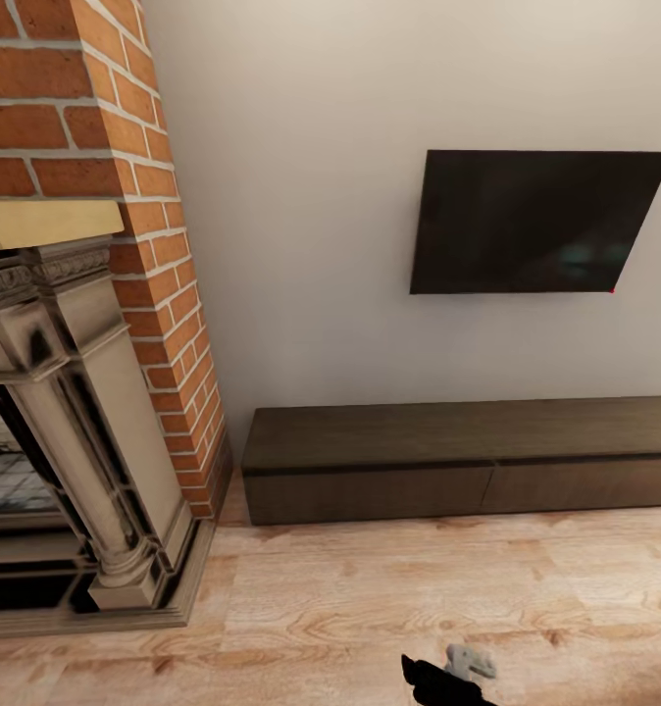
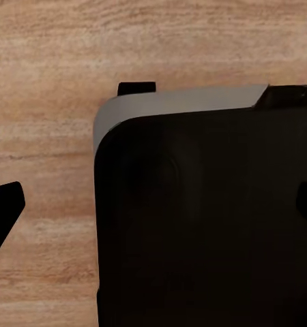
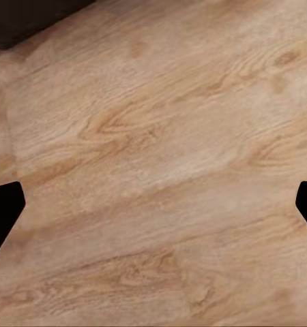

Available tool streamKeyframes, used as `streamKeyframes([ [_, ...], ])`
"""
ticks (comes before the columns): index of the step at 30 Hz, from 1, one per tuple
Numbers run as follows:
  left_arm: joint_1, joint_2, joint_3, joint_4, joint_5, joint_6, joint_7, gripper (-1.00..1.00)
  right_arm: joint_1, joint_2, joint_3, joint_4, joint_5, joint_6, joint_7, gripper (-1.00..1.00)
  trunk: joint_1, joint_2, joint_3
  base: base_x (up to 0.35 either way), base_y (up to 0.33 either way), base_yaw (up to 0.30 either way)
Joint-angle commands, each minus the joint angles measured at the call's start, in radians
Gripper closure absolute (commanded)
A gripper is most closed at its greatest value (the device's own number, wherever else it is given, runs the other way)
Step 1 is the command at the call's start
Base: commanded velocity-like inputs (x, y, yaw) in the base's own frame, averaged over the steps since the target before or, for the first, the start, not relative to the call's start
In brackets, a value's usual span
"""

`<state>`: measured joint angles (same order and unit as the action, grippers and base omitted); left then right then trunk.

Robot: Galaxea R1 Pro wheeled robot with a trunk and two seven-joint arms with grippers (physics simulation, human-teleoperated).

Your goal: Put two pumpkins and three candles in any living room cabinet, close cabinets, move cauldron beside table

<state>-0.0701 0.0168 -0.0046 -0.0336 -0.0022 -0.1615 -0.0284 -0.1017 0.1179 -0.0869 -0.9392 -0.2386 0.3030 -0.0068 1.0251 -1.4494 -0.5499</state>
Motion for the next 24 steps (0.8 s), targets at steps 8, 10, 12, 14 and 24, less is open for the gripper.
streamKeyframes([
  [8, -0.018, 0.001, -0.001, -0.025, 0.002, -0.001, -0.004, -1.00, -0.082, 0.006, 0.010, 0.017, -0.132, -0.103, -0.002, -1.00, 0.000, -0.001, -0.001, 0.000, 0.000, 0.000],
  [10, -0.019, 0.001, -0.001, -0.036, 0.004, 0.002, -0.004, -1.00, -0.090, 0.007, 0.012, 0.039, -0.136, -0.132, -0.002, -1.00, 0.000, -0.001, -0.001, 0.000, 0.000, 0.000],
  [12, -0.020, 0.001, -0.001, -0.055, 0.005, 0.014, -0.004, -1.00, -0.109, 0.006, 0.013, 0.064, -0.140, -0.162, 0.003, -1.00, 0.000, -0.001, -0.001, 0.000, 0.000, 0.000],
  [14, -0.020, 0.005, 0.000, -0.086, 0.007, 0.037, -0.004, -1.00, -0.128, 0.005, 0.012, 0.075, -0.144, -0.179, 0.015, -1.00, 0.000, -0.001, -0.001, 0.000, 0.000, 0.000],
  [24, -0.019, 0.028, 0.011, -0.461, 0.011, 0.298, -0.127, -1.00, -0.180, -0.008, -0.020, 0.091, -0.328, -0.201, 0.153, -1.00, 0.000, -0.001, -0.001, 0.000, 0.000, 0.000],
])
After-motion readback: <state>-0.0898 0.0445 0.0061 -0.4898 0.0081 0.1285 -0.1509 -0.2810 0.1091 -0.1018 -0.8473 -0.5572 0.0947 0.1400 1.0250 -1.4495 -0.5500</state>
